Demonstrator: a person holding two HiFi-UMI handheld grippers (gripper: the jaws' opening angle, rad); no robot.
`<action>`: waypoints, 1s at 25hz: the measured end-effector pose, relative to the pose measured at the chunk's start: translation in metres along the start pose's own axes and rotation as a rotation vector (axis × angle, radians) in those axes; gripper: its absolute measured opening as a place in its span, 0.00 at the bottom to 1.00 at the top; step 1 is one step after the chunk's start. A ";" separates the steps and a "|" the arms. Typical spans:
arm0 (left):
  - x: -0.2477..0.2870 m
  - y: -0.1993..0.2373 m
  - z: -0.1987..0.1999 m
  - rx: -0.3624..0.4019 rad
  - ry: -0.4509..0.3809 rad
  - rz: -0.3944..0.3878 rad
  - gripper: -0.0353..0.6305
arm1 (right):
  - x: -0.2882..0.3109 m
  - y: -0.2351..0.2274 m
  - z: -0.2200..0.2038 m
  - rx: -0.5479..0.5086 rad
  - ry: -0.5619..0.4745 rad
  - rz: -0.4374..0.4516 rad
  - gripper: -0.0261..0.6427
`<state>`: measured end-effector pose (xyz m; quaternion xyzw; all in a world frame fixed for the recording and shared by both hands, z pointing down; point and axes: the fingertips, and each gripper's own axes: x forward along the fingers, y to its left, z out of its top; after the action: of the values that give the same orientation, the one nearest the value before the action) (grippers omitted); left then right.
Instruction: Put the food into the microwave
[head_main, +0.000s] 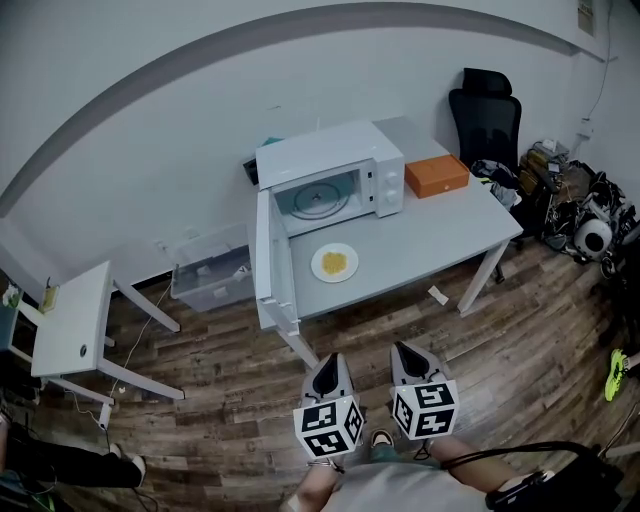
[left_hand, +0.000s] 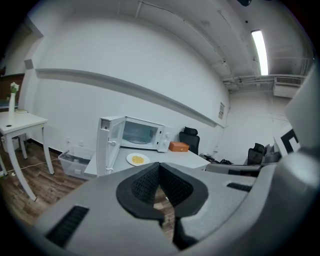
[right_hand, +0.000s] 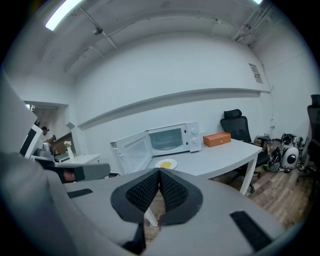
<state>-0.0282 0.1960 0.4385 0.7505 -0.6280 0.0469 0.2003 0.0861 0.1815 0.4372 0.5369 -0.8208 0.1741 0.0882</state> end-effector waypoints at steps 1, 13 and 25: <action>0.003 0.000 0.001 0.000 0.001 0.005 0.06 | 0.003 -0.003 0.002 0.000 0.001 0.004 0.06; 0.035 -0.005 0.010 0.000 -0.010 0.058 0.06 | 0.032 -0.028 0.015 -0.019 0.016 0.059 0.06; 0.052 -0.006 0.014 0.006 -0.005 0.078 0.06 | 0.048 -0.040 0.018 -0.005 0.034 0.073 0.06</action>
<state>-0.0139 0.1435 0.4406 0.7261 -0.6572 0.0546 0.1944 0.1039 0.1197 0.4444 0.5031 -0.8387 0.1844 0.0969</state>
